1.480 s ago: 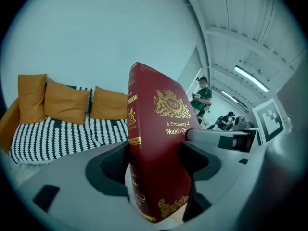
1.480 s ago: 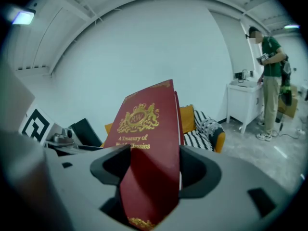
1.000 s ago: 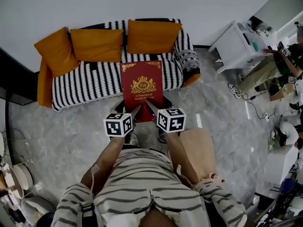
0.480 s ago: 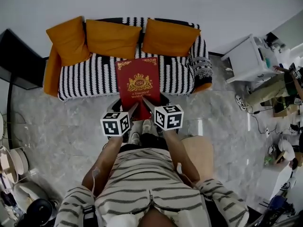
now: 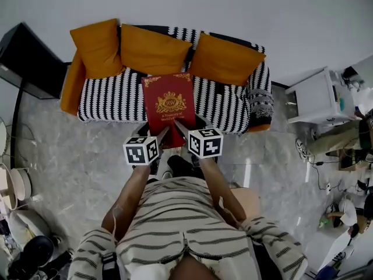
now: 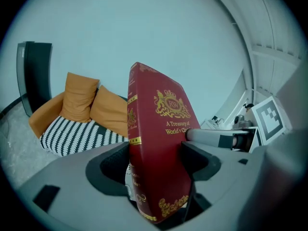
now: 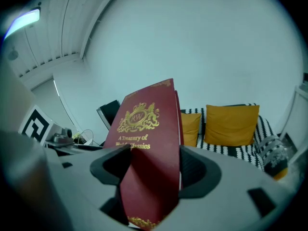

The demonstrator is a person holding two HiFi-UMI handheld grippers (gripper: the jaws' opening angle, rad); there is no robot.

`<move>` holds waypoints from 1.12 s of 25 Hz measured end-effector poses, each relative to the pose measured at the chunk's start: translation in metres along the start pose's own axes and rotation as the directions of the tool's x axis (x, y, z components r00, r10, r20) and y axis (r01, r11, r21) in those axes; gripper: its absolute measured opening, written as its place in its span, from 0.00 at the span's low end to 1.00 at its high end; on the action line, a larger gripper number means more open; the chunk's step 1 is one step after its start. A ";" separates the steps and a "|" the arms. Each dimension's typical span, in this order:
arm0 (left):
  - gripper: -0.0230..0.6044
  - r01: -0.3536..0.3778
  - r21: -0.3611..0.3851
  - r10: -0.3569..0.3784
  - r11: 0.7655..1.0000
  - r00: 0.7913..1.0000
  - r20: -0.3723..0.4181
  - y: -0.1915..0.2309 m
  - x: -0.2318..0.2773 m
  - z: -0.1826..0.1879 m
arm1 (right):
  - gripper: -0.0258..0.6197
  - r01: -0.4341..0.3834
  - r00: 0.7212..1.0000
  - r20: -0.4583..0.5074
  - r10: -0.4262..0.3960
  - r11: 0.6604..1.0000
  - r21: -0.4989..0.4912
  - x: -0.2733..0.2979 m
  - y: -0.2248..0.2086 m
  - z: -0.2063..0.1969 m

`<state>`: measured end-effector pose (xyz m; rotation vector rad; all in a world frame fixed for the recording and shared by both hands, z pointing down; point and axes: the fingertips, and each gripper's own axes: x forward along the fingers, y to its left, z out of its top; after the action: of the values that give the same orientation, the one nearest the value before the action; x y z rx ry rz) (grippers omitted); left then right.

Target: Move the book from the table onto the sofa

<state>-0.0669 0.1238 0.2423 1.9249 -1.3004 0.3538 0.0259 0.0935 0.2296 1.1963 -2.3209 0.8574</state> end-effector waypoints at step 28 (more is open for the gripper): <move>0.58 -0.084 -0.079 0.076 0.993 0.993 -0.093 0.086 0.113 0.062 | 0.54 -0.073 0.986 -0.148 0.073 0.997 0.007 0.149 -0.054 0.048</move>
<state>-0.1047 -0.0116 0.3072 1.7718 -1.3153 0.4156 -0.0158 -0.0505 0.2991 1.0169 -2.2564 0.9399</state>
